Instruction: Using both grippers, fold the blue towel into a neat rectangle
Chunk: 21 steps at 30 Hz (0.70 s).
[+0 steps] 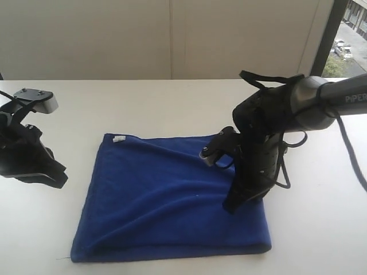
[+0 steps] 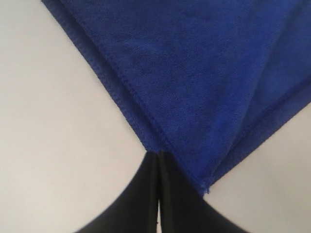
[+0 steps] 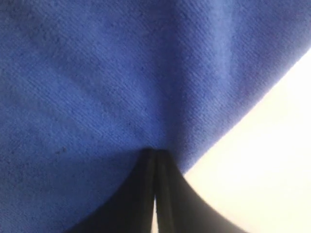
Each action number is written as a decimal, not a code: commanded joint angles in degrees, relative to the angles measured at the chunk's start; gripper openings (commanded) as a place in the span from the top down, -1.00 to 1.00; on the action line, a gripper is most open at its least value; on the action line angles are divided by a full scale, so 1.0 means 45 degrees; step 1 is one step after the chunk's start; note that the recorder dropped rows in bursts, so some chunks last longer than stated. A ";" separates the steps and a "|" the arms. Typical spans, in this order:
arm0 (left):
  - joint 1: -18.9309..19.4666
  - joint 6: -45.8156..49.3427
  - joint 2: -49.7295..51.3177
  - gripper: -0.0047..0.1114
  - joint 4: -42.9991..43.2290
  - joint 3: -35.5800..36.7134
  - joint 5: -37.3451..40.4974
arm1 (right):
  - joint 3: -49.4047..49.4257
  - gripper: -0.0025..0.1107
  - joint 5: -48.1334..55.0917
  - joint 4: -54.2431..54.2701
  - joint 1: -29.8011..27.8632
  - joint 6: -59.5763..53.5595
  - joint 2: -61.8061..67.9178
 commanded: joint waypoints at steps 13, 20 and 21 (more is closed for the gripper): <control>-0.1102 0.0911 -0.0149 0.92 -0.1109 0.0058 0.0092 | 0.1354 0.96 0.1845 -0.0521 -0.0981 0.1067 -0.0433; -0.1108 0.0969 -0.0101 0.92 -0.2234 0.0058 0.0115 | 0.1222 0.96 0.1245 -0.0439 -0.0981 0.1206 -0.2957; -0.1108 0.0969 -0.0034 0.92 -0.2375 0.0058 0.0148 | 0.1166 0.96 0.1107 -0.0439 -0.0981 0.1206 -0.3270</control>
